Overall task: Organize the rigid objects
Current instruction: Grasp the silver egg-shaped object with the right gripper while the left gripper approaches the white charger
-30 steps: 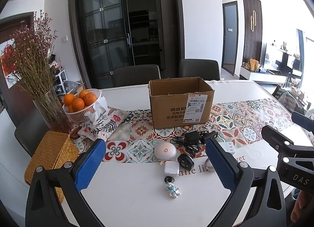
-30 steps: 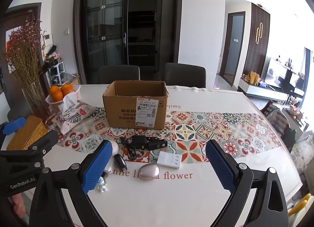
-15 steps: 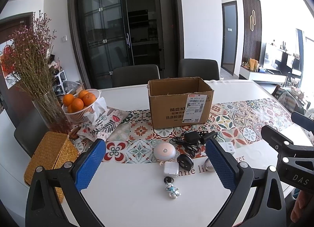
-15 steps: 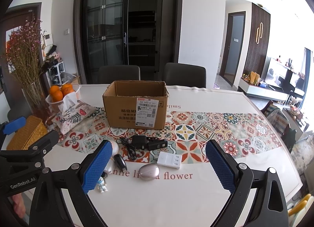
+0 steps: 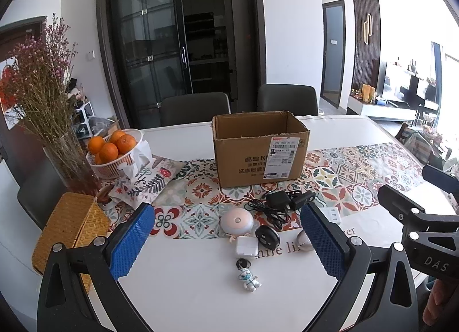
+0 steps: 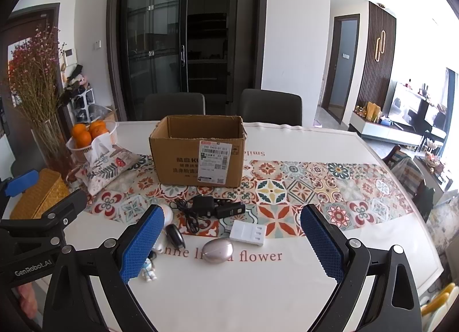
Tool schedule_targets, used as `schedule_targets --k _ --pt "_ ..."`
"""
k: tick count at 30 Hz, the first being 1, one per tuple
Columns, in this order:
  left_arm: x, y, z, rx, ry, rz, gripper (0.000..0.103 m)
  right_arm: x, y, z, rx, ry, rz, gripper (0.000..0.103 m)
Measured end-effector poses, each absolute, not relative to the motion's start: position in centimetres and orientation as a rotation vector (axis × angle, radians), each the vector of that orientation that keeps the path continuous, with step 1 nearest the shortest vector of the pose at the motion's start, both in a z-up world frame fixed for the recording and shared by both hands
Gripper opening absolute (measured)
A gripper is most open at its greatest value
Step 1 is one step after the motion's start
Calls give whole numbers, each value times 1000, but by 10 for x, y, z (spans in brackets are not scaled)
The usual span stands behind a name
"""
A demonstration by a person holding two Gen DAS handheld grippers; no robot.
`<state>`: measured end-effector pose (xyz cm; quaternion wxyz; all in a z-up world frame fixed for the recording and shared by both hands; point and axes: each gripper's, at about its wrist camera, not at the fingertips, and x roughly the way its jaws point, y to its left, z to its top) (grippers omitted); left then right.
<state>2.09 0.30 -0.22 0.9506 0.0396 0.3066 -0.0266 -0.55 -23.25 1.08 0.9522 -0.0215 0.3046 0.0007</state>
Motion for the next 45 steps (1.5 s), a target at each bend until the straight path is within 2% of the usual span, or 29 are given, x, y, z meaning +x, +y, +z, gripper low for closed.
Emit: schedule_targets --k 13,35,45 --pt "49 3 -39 100 769 -57 103 19 -227 -16 -75 710 25 96" --pt "102 -9 -143 172 979 -58 103 85 -225 -133 -127 937 149 95" --pt "122 -11 -185 180 1072 -54 103 107 -221 -183 -107 1033 183 85"
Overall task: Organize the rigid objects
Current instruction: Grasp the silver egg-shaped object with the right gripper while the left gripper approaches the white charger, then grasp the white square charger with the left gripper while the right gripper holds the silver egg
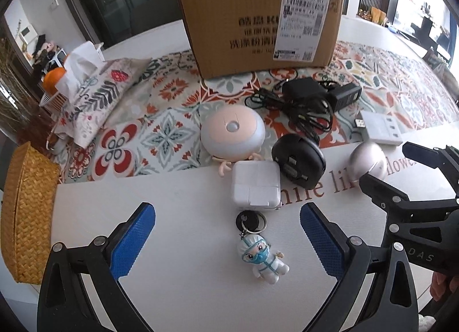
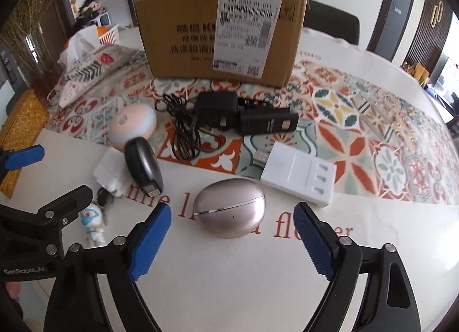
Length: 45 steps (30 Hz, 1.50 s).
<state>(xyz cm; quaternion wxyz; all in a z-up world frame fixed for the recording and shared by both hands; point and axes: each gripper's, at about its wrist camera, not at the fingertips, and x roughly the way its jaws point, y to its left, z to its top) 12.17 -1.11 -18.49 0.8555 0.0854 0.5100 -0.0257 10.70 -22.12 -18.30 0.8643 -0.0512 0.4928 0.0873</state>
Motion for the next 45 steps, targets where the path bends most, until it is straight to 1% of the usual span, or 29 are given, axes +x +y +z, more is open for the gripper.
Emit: schedule_targets --k 5,11,16,19,22,32,34,38,41,43,44,45 --pt "126 -12 -194 192 1091 -56 103 112 -222 -196 -98 1052 192 84" --pt "131 -11 -206 188 1114 -53 103 119 -221 -206 -103 1065 209 80" --pt "134 -11 -210 187 1113 -54 103 125 -220 -211 -103 1067 215 75" --pt "136 -11 -211 193 1111 -58 103 127 -220 -214 -103 1072 216 69" --pt "136 -11 -212 198 1108 -63 102 128 -220 -217 -96 1081 220 66" --pt "137 -15 -213 205 1094 -104 96 121 -221 -211 -95 1071 202 66" --pt "139 -16 -214 202 1087 -111 93 119 -222 -208 -88 1067 196 66" --pt "146 -19 -219 199 1090 -134 80 118 -222 -207 -91 1062 174 66" --pt "151 -21 -223 190 1083 -138 79 119 -225 -206 -79 1062 162 66" --pt "154 -22 -227 184 1093 -143 72 119 -227 -206 -71 1062 156 66" --pt "155 -22 -229 173 1101 -151 66 120 -227 -206 -70 1062 150 66" --pt "156 -22 -230 165 1107 -153 63 120 -227 -206 -70 1061 147 66"
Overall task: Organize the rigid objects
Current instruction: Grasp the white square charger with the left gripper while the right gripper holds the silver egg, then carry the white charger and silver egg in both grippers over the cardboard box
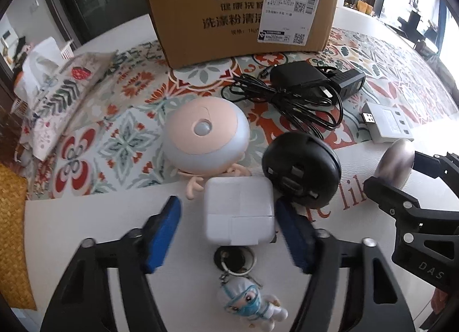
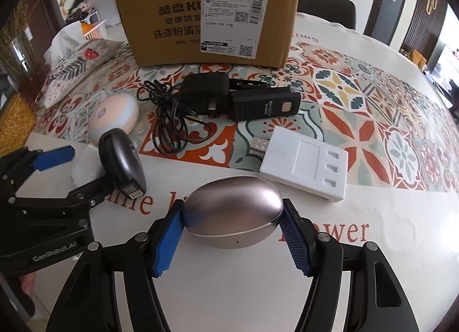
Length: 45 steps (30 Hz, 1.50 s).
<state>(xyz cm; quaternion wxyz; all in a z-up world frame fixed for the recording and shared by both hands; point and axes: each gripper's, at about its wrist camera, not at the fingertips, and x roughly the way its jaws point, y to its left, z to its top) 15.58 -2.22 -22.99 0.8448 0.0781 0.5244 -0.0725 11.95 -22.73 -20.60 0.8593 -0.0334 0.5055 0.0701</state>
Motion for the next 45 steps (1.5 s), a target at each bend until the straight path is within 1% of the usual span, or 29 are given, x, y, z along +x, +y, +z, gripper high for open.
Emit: schedule_targets --k 1,4,6,12,23,45 --pt "156 -22 -231 157 1114 -154 62 119 -227 -206 -68 1061 146 66" --pt "156 -20 -233 134 1117 -162 54 119 -226 -205 -65 1060 147 66" --pt "155 -19 -233 115 1121 -188 45 118 -225 -205 -63 1060 150 66" --pt "149 -15 -229 109 1115 -180 45 115 -219 -199 -68 1049 162 66" --pt "133 -3 -198 82 1052 -178 45 105 -211 -174 -76 1003 178 66" --pt "130 6 -91 51 814 -185 45 98 -204 -77 -78 764 194 66"
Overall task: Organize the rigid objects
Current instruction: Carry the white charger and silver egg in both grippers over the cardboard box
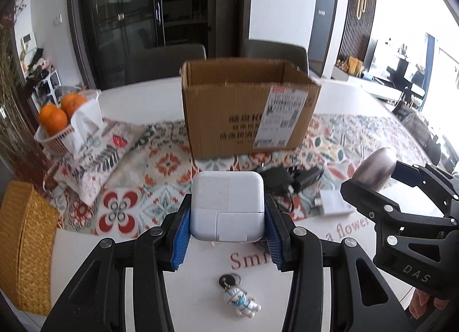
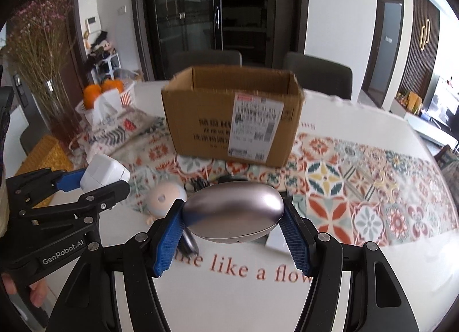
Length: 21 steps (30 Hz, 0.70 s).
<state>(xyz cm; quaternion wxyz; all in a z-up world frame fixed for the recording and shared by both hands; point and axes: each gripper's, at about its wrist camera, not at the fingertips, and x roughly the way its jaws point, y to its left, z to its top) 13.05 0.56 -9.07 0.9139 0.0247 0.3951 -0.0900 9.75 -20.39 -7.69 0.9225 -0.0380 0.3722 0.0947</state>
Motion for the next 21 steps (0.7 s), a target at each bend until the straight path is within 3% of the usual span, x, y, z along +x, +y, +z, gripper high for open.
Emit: schedule_targets --k 21 --pt "191 -1 -23 65 638 -207 45 154 -208 -10 -40 580 213 66"
